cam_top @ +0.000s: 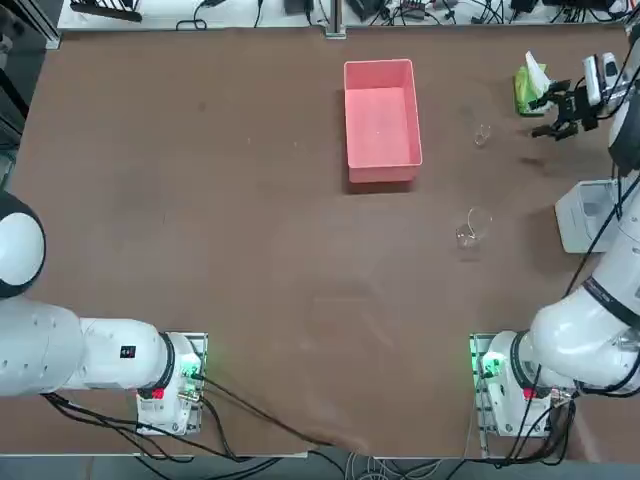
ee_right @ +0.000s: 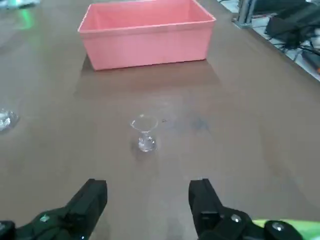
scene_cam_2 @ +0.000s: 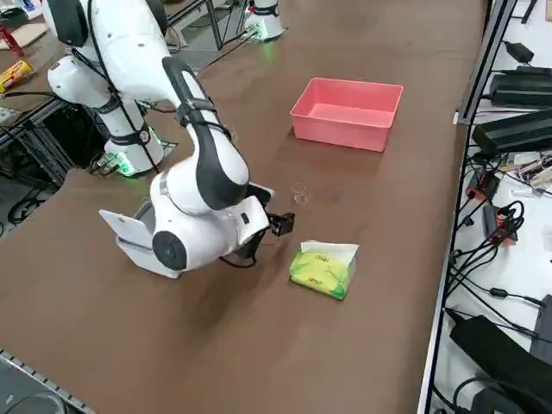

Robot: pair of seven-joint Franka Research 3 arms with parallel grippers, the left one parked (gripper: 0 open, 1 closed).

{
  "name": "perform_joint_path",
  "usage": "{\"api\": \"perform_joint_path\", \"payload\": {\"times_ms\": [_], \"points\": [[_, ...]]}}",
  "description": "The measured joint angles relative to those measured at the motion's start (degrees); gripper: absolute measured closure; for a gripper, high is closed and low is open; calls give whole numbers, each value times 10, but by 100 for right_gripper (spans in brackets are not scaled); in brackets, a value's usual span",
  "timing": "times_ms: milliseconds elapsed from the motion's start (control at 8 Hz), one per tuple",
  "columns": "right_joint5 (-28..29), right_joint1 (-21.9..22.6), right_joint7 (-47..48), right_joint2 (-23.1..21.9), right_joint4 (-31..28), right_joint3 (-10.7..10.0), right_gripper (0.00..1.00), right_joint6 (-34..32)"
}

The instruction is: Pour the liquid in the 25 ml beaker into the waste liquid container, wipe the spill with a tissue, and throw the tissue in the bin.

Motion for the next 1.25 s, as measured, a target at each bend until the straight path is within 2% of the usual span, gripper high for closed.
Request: {"api": "perform_joint_path", "payload": {"times_ms": [125, 250, 500, 625, 750, 1125, 1250], "points": [[-5, 5, 49, -14, 3, -6, 0, -1], [-6, 21, 93, -22, 5, -26, 0, -1], [-6, 78, 175, -26, 24, -93, 0, 24], [-6, 106, 214, -26, 36, -116, 0, 62], [-13, 129, 260, -26, 44, -127, 0, 107], [-75, 176, 423, -24, 55, -128, 0, 236], [-98, 188, 490, -21, 55, -128, 0, 258]]}}
